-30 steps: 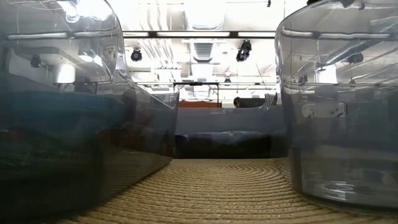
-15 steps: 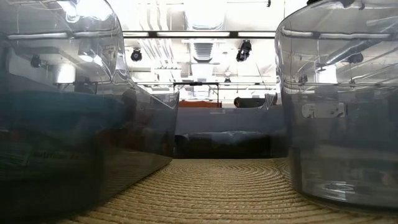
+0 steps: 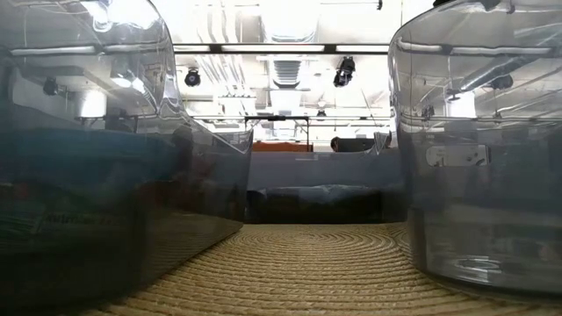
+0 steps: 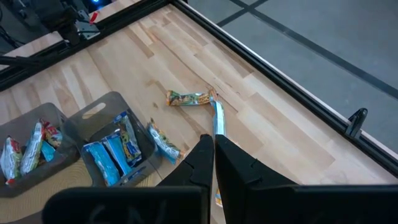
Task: Pick and place Granola Bars by type
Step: Put the yellow granola bar into the bottom right black bin
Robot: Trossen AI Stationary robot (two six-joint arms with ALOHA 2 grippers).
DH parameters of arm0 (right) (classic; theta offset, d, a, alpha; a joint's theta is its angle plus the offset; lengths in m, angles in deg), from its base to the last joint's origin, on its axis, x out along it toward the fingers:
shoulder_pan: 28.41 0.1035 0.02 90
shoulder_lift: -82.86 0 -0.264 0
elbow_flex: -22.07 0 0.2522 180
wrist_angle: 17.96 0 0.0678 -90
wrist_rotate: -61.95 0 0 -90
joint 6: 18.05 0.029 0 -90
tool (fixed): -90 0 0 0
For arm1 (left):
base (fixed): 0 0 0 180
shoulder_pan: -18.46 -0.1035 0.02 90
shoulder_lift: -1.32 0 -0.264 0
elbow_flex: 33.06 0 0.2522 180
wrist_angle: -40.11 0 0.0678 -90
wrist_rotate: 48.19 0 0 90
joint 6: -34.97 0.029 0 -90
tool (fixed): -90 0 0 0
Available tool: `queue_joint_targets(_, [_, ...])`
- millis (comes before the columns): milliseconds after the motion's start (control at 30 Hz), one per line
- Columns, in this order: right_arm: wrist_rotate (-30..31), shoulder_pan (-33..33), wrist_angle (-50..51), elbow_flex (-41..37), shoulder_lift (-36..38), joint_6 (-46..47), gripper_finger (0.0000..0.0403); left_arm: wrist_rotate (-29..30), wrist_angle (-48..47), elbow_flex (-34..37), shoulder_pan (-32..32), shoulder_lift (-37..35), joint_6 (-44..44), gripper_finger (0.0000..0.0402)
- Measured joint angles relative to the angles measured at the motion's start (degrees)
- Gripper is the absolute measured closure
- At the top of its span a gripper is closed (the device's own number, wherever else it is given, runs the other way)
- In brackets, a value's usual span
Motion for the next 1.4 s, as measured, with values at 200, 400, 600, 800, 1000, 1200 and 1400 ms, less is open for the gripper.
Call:
queue_joint_targets(200, [0.00,0.01,0.03,0.00,-0.02,0.24,0.0394,-4.58,-1.67,-6.55,0.36,5.76,0.42,0.0353])
queue_joint_targets(400, [0.02,0.02,0.11,0.00,-0.04,0.22,0.0394,-6.11,-10.57,-14.78,0.70,12.98,2.89,0.0353])
queue_joint_targets(600, [0.07,0.02,0.27,0.00,-0.04,0.22,0.0394,-6.90,-16.74,-20.96,1.06,19.69,6.07,0.0353])
queue_joint_targets(800, [0.09,0.01,0.35,0.00,-0.06,0.21,0.0394,-9.12,-16.56,-23.61,1.10,25.17,6.34,0.0353])
queue_joint_targets(1000, [0.11,0.02,0.35,0.00,-0.07,0.20,0.0394,-9.19,-16.98,-23.47,1.08,29.65,6.60,0.0353])
queue_joint_targets(1200, [0.13,0.00,0.33,0.00,-0.07,0.20,0.0394,-9.17,-17.03,-23.39,1.21,35.31,6.02,0.0353])
queue_joint_targets(1400, [0.13,0.01,0.35,0.00,-0.07,0.20,0.0394,-9.34,-16.99,-23.38,2.15,39.25,5.70,0.0353])
